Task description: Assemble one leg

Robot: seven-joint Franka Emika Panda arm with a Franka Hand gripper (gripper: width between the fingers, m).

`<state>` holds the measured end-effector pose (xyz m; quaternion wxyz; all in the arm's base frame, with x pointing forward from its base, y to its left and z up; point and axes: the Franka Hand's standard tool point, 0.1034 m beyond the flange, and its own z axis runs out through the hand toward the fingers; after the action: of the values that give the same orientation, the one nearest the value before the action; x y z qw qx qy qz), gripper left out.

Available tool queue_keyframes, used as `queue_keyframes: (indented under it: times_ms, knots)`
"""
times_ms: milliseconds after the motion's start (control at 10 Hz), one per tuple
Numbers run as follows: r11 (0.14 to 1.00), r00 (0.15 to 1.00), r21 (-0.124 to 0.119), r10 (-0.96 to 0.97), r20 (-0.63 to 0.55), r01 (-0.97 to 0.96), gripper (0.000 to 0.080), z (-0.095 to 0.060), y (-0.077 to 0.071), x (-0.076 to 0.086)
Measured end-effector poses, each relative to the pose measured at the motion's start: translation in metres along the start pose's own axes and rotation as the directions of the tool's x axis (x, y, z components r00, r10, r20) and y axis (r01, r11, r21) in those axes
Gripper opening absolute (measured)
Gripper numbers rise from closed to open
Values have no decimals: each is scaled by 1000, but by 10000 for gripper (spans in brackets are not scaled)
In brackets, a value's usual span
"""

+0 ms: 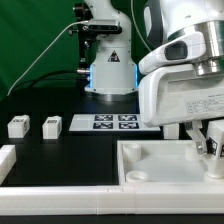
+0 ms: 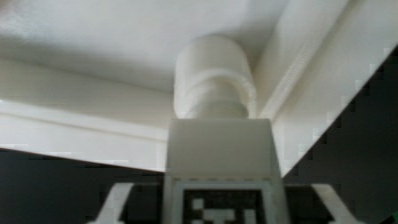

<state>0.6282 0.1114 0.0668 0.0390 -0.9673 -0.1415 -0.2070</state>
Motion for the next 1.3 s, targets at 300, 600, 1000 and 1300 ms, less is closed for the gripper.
queue_keyframes:
  times_ms: [300,600,1000,1300]
  knots:
    - [999,998,-14,31,-52,-32,291,3,0,-5]
    - [999,997,-13,48,-56,-49,291,3,-3,-5]
    - [999,998,-13,42,-54,-43,447,4,-3,-6]
    - [999,998,-12,42,-53,-43,634,4,-4,-6]
